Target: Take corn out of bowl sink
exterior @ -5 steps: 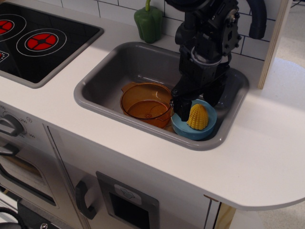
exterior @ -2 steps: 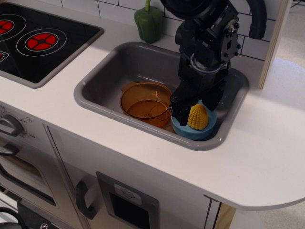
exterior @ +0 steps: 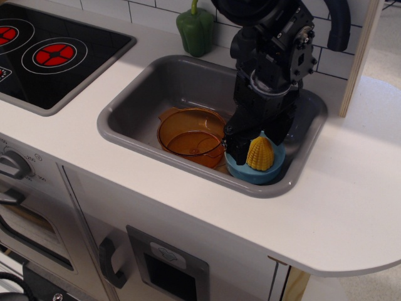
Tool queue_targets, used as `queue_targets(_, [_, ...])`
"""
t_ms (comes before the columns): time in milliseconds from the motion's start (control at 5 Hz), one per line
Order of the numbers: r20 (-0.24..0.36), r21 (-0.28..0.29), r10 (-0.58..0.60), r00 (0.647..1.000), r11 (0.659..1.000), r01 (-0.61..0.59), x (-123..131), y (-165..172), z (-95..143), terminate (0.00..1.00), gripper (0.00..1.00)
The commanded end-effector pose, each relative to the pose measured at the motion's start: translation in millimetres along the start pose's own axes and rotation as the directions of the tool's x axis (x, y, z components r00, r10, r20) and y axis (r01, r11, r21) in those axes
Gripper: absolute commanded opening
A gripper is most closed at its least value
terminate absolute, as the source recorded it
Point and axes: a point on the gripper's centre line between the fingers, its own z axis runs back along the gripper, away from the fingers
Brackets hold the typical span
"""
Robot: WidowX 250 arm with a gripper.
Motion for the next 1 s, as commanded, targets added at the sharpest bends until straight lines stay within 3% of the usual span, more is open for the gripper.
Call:
queue_targets(0, [0.017, -0.021, 0.019, 1.0, 1.0, -0.018, 3, -9, 5, 0.0, 1.0])
queue_targets(400, [0.021, -0.007, 0.021, 1.0, 1.0, -0.021, 2, -11, 2, 0.0, 1.0])
queue_targets(600, [0.023, -0.001, 0.024, 0.999, 1.0, -0.024, 3, -11, -1, 0.0, 0.0])
queue_targets(800, [-0.006, -0.015, 0.03, 1.0, 0.999, -0.03, 6, -11, 13, 0.0, 0.0])
